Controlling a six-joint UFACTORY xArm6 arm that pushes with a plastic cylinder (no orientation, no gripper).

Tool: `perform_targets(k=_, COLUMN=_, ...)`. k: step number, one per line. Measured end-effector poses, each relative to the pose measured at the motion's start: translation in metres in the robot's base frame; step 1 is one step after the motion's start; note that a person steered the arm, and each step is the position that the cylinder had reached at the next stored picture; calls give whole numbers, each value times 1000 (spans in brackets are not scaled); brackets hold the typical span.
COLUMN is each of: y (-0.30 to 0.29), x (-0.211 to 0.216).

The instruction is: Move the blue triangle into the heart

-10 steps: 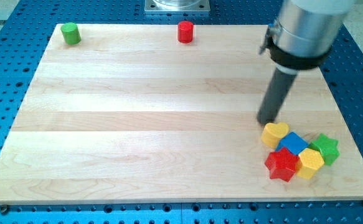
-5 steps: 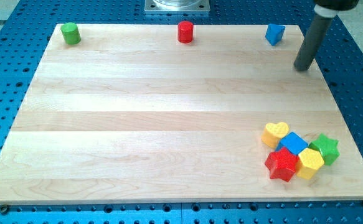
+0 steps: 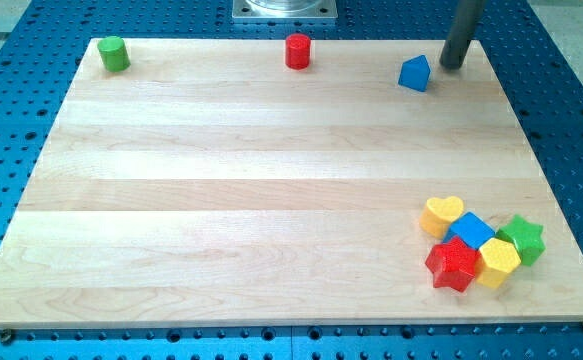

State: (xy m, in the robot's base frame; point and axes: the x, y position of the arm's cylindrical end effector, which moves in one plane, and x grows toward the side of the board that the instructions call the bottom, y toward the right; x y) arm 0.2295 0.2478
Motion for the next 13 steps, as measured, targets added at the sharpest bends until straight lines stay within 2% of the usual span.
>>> perform_targets(k=1, y=-36, x=16)
perform_targets(k=2, y=-50, x=67)
perform_targets(k=3, y=-61, x=66)
perform_targets(k=5, y=-60, x=3)
perform_targets(k=6, y=-78, x=24)
perform_targets(k=7, y=-82, x=22)
perform_targets(k=8, y=-84, x=42)
perform_targets(k=10, y=-83, x=151)
perform_targets(k=12, y=-82, x=203)
perform_targets(k=13, y=-77, x=155)
